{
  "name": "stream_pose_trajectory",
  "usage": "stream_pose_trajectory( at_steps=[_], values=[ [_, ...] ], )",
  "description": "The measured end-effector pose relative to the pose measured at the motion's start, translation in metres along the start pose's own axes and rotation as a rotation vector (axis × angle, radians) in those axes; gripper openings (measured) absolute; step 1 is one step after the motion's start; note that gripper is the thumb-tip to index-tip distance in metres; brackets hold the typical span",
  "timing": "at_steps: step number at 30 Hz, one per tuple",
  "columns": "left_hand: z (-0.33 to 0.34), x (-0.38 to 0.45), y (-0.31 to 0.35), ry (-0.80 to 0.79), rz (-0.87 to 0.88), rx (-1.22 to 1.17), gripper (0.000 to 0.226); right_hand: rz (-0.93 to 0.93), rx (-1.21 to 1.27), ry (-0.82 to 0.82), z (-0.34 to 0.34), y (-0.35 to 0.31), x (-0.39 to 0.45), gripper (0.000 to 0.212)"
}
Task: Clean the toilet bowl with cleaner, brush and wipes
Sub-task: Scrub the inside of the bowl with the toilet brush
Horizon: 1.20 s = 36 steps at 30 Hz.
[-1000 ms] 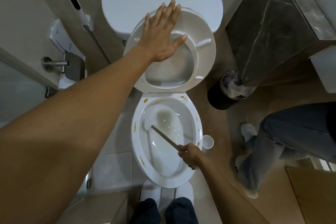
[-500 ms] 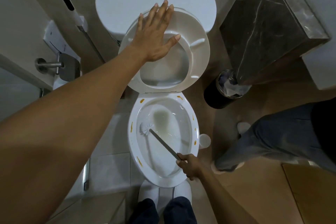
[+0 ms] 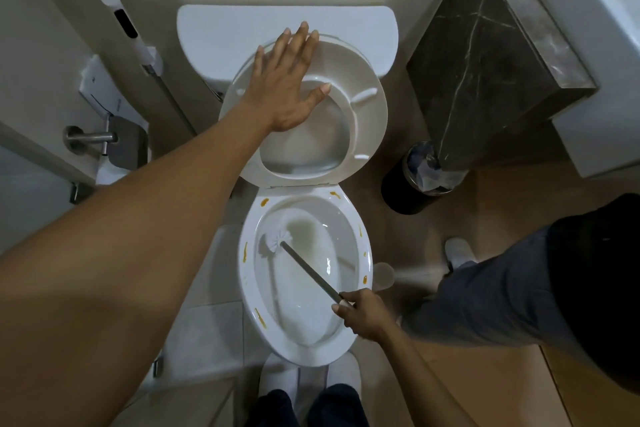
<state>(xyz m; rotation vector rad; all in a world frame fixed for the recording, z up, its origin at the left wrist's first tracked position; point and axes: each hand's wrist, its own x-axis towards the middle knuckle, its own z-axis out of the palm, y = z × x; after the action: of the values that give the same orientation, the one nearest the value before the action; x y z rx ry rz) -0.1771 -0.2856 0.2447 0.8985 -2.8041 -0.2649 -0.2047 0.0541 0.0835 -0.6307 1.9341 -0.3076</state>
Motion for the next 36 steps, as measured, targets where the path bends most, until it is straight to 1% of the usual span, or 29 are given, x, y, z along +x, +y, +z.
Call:
stream_pose_trajectory(
  at_steps=[5, 11, 13, 14, 17, 21, 24, 27, 30, 33, 36],
  values=[
    [-0.005, 0.000, 0.003, -0.044, -0.026, -0.008, 0.076, 0.018, 0.021, 0.018, -0.016, 0.007, -0.017, 0.049],
    [-0.009, -0.001, 0.007, -0.070, -0.041, -0.016, 0.077, -0.002, -0.008, 0.043, -0.035, 0.021, -0.043, 0.025],
    [-0.009, -0.002, 0.008, -0.060, -0.040, -0.018, 0.078, 0.001, -0.029, 0.056, -0.040, 0.023, -0.051, 0.012],
    [-0.008, -0.003, 0.008, -0.051, -0.036, -0.017, 0.078, -0.001, -0.041, 0.062, -0.043, 0.023, -0.054, 0.011],
    [-0.006, 0.000, 0.009, -0.040, 0.003, 0.026, 0.079, 0.002, -0.047, 0.063, -0.052, 0.022, -0.063, 0.014],
    [-0.003, 0.017, 0.021, -0.066, 0.122, 0.150, 0.078, 0.003, -0.043, 0.083, -0.063, 0.022, -0.070, 0.028],
    [0.002, 0.031, 0.034, -0.074, 0.198, 0.289, 0.080, 0.033, -0.040, 0.081, -0.066, 0.027, -0.073, 0.025],
    [0.008, 0.036, 0.046, -0.075, 0.247, 0.389, 0.076, 0.051, -0.041, 0.073, -0.069, 0.032, -0.077, 0.023],
    [0.010, 0.038, 0.056, -0.102, 0.265, 0.447, 0.072, 0.015, -0.030, 0.092, -0.071, 0.034, -0.088, 0.027],
    [0.009, 0.041, 0.060, -0.130, 0.252, 0.463, 0.072, 0.010, -0.036, 0.107, -0.072, 0.039, -0.097, 0.018],
    [0.008, 0.042, 0.060, -0.141, 0.244, 0.445, 0.074, 0.029, -0.020, 0.123, -0.073, 0.048, -0.104, 0.026]
  ],
)
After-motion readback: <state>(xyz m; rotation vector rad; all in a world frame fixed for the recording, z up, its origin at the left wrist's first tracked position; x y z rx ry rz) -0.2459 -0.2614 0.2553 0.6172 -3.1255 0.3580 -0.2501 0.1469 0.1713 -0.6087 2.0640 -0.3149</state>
